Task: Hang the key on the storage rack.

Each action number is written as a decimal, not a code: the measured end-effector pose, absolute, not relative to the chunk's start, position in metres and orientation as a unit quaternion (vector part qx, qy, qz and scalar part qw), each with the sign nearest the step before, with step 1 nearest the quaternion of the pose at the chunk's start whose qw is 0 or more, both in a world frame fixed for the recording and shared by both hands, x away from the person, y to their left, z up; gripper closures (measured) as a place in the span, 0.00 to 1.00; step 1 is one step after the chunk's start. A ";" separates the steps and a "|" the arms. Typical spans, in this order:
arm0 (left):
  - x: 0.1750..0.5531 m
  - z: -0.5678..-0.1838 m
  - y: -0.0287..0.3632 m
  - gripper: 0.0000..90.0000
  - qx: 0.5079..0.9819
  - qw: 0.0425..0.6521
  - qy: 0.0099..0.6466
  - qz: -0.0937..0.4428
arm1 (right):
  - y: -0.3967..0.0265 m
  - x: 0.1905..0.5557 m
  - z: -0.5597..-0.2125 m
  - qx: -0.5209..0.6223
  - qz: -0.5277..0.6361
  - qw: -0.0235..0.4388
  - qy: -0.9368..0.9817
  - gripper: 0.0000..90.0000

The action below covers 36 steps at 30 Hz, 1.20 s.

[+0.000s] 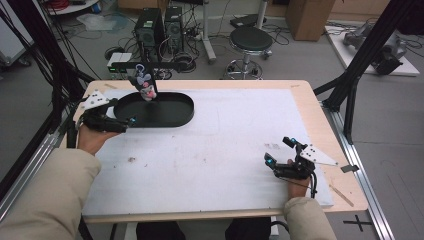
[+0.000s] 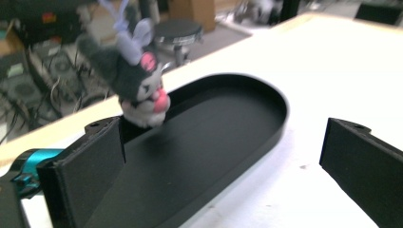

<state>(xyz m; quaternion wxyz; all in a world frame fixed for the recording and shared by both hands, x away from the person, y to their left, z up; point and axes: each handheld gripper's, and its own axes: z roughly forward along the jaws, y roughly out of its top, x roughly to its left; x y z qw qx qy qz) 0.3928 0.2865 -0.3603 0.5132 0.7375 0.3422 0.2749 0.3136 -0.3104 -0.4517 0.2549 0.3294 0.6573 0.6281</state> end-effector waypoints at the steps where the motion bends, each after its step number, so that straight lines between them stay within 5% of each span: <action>1: 0.387 -0.360 0.288 0.02 0.736 0.520 0.336 0.274 | -0.310 0.314 -0.452 0.328 0.628 0.256 0.657 0.01; 12: 0.318 -0.388 0.305 0.02 0.681 0.613 0.293 0.274 | -0.309 0.313 -0.452 0.325 0.625 0.259 0.661 0.01; 21: 0.281 -0.426 0.312 0.02 0.652 0.627 0.303 0.300 | -0.309 0.313 -0.452 0.326 0.625 0.258 0.661 0.01; 36: 0.270 -0.454 0.316 0.02 0.621 0.633 0.320 0.335 | -0.308 0.311 -0.452 0.315 0.625 0.269 0.662 0.01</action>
